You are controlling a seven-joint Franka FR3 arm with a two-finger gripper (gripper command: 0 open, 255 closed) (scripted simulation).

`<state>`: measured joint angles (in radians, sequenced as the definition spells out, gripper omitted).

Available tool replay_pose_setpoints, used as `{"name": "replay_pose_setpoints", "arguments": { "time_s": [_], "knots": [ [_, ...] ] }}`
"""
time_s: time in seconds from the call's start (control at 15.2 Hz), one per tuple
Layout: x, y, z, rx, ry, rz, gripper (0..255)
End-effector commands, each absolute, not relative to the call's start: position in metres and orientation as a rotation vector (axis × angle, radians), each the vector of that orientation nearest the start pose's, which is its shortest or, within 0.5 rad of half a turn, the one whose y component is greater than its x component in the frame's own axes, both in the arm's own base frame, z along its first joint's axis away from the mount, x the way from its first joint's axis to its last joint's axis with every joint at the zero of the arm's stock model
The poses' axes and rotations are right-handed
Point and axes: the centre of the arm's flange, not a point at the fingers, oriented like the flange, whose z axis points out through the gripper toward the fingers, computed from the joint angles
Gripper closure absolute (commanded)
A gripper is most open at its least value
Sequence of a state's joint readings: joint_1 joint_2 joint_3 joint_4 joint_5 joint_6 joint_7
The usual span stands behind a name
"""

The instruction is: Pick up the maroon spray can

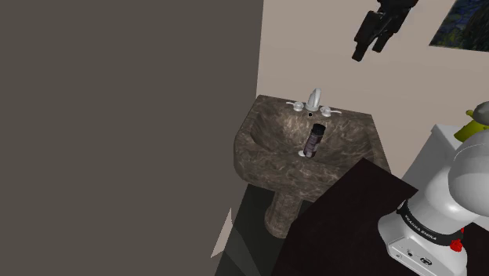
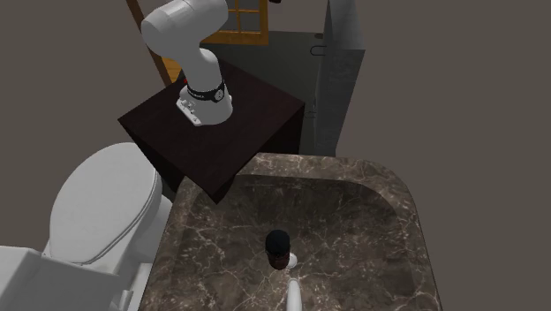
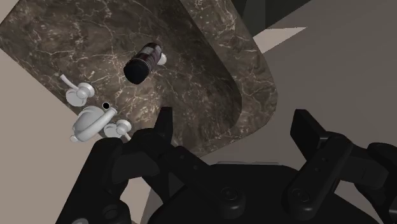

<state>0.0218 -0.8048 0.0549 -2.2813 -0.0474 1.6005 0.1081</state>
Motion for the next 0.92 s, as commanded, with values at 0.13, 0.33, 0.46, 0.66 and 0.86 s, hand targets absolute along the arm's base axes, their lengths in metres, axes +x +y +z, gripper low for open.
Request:
{"name": "replay_pose_setpoints", "arguments": {
  "time_s": [0.13,0.33,0.46,0.66,0.86],
  "knots": [
    [0.312,0.011,0.613,-3.211,0.060,-0.200,0],
    [0.324,-0.010,0.581,-3.211,0.035,-0.185,0],
    [0.332,-0.024,0.560,-3.211,0.018,-0.176,0],
    [0.344,-0.045,0.528,-3.211,-0.006,-0.161,0],
    [0.356,-0.065,0.496,-3.211,-0.031,-0.147,0]
  ]
}}
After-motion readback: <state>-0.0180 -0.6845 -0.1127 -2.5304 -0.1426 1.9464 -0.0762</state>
